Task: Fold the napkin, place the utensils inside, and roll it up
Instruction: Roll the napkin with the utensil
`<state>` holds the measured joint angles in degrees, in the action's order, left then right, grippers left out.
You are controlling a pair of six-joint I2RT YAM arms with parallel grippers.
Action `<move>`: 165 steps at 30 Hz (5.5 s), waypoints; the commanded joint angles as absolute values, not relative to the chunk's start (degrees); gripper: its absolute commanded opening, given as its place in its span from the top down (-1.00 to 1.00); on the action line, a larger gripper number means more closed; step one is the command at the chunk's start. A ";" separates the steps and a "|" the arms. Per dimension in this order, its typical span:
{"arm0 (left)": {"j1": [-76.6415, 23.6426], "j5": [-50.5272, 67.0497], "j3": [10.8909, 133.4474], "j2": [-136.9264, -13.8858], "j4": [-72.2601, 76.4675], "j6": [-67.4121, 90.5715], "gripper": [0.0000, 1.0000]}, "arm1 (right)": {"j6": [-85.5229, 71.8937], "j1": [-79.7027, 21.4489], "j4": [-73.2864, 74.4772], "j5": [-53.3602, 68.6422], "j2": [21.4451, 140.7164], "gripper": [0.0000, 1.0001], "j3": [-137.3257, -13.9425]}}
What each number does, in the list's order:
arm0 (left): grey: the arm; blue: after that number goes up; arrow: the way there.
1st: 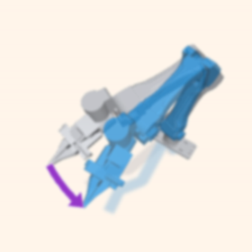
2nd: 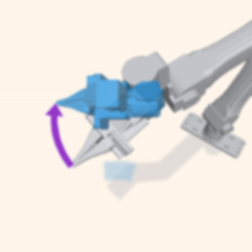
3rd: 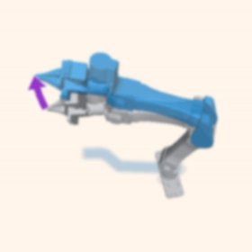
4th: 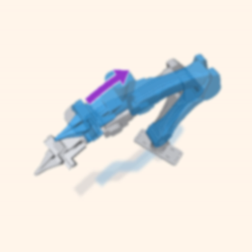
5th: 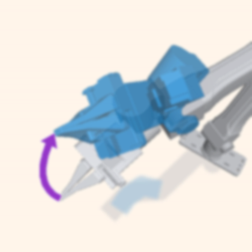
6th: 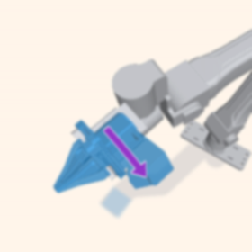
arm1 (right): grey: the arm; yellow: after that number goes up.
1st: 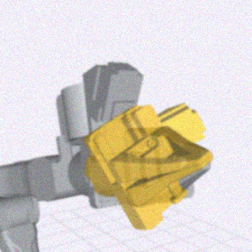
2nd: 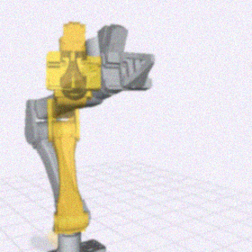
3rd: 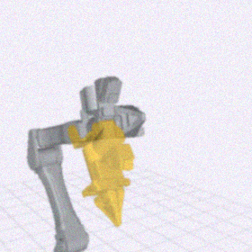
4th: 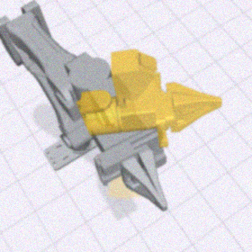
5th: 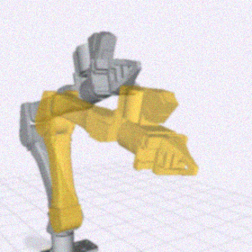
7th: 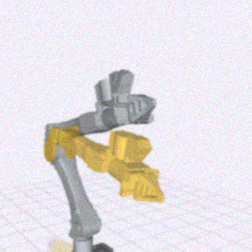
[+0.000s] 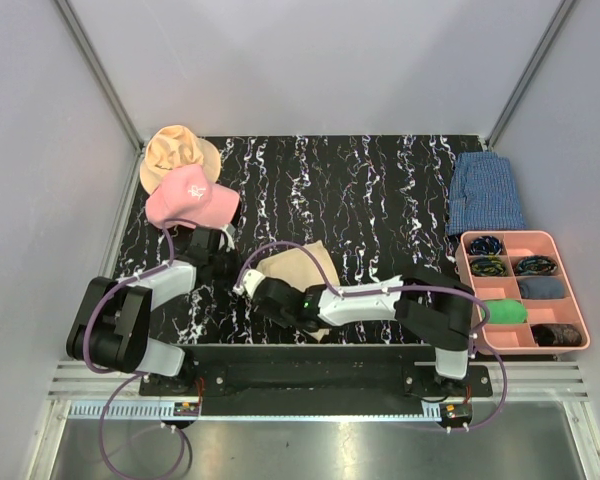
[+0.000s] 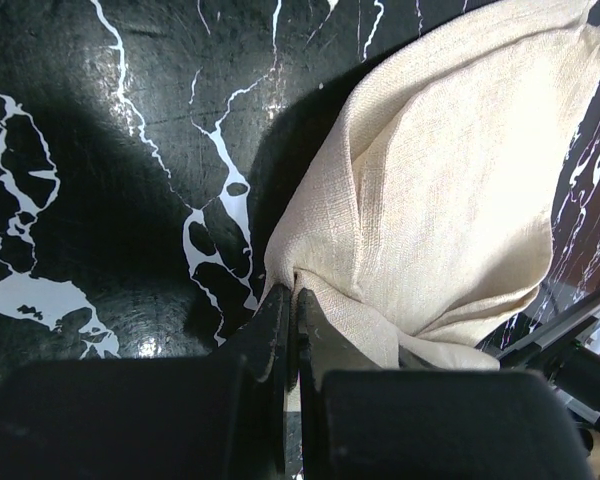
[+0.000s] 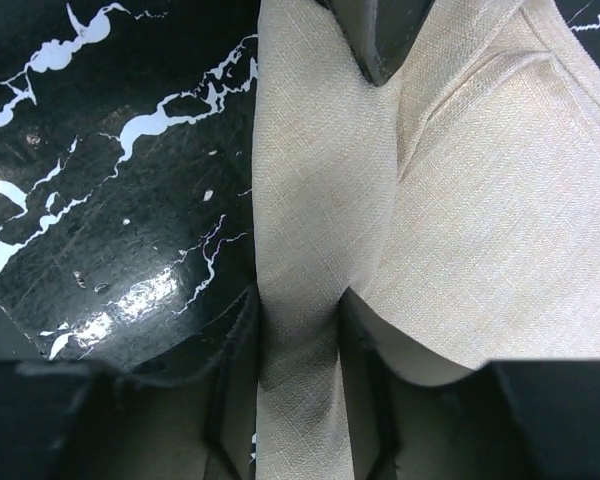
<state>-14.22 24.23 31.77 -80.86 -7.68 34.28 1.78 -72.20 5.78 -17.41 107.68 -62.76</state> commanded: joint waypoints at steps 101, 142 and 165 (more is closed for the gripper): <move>-18.28 22.85 29.79 -82.97 -3.51 34.45 1.00 | -0.26 -62.23 7.29 0.44 95.89 -0.31 -57.13; -12.92 19.42 23.38 -60.82 -1.06 34.11 -0.28 | -6.33 -55.30 12.48 21.08 104.94 0.42 -58.09; -14.32 30.23 19.07 -71.89 14.58 36.30 -0.01 | -5.45 -43.15 11.60 46.85 118.30 0.43 -62.67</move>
